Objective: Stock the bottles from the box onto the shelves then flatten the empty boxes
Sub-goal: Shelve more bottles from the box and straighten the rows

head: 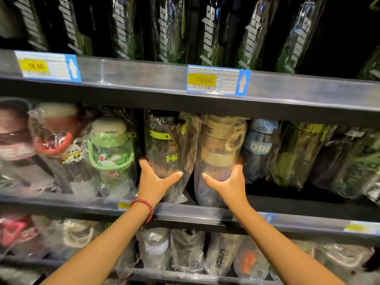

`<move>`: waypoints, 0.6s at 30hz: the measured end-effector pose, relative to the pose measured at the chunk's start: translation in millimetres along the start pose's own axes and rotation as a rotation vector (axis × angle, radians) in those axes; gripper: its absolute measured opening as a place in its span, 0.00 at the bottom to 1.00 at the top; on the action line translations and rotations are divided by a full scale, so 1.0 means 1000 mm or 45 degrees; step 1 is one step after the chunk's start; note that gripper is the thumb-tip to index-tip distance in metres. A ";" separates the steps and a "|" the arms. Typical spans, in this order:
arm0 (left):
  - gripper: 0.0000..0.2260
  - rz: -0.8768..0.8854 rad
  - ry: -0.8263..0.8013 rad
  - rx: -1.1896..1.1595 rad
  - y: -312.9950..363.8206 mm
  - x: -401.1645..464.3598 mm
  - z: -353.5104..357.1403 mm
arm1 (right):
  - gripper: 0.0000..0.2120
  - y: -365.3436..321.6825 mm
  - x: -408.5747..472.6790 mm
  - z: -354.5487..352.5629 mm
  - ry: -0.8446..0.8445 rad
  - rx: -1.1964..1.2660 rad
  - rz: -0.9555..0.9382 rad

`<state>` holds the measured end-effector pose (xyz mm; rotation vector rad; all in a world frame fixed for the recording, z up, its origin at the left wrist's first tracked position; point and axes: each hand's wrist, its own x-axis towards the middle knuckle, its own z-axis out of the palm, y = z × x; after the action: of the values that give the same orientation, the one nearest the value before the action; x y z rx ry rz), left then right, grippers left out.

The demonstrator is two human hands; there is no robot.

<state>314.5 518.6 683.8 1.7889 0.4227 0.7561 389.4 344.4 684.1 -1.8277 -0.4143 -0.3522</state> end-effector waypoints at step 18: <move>0.35 -0.011 0.145 0.042 0.006 -0.013 0.007 | 0.28 -0.005 -0.001 -0.010 -0.280 0.128 0.048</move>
<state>309.7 503.3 684.3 1.7791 0.5209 0.8520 386.1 335.8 690.4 -1.7792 -0.5388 -0.1022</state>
